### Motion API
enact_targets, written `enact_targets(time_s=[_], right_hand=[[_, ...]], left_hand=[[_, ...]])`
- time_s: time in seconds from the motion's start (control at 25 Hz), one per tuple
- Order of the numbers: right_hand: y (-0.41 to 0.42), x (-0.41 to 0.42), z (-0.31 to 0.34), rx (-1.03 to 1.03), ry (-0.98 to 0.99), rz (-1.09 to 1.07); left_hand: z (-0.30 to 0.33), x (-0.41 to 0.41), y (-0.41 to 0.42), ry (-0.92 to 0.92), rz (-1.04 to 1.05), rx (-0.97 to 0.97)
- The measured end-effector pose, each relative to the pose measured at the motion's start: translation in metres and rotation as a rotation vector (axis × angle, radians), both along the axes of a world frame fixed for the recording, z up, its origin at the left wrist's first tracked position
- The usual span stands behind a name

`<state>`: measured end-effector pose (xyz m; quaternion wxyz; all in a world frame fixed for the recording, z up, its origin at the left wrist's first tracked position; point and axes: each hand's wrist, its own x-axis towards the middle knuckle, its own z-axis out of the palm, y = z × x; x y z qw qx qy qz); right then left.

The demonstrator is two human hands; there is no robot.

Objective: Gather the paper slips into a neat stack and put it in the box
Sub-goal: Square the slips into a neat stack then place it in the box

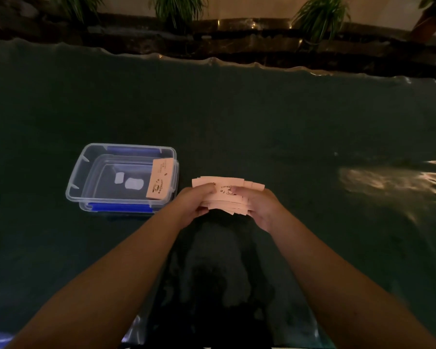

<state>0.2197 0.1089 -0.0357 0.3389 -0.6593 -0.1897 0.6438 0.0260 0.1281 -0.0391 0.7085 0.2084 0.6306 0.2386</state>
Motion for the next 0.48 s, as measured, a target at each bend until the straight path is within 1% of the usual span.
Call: enact_targets(time_s=[0.2,0.32,0.48], right_hand=[[0.01,0.0,-0.026,-0.048,-0.068,0.031],[0.008,0.001,-0.037,-0.08,-0.077,0.048],[0.011,0.002,-0.042,-0.083,-0.079,0.026]], left_hand=[[-0.017,0.004,0.01,0.124,-0.057,-0.001],[-0.024,0.005,0.01,0.148,-0.1,-0.039],[-0.03,0.006,0.013,0.186,-0.107,-0.036]])
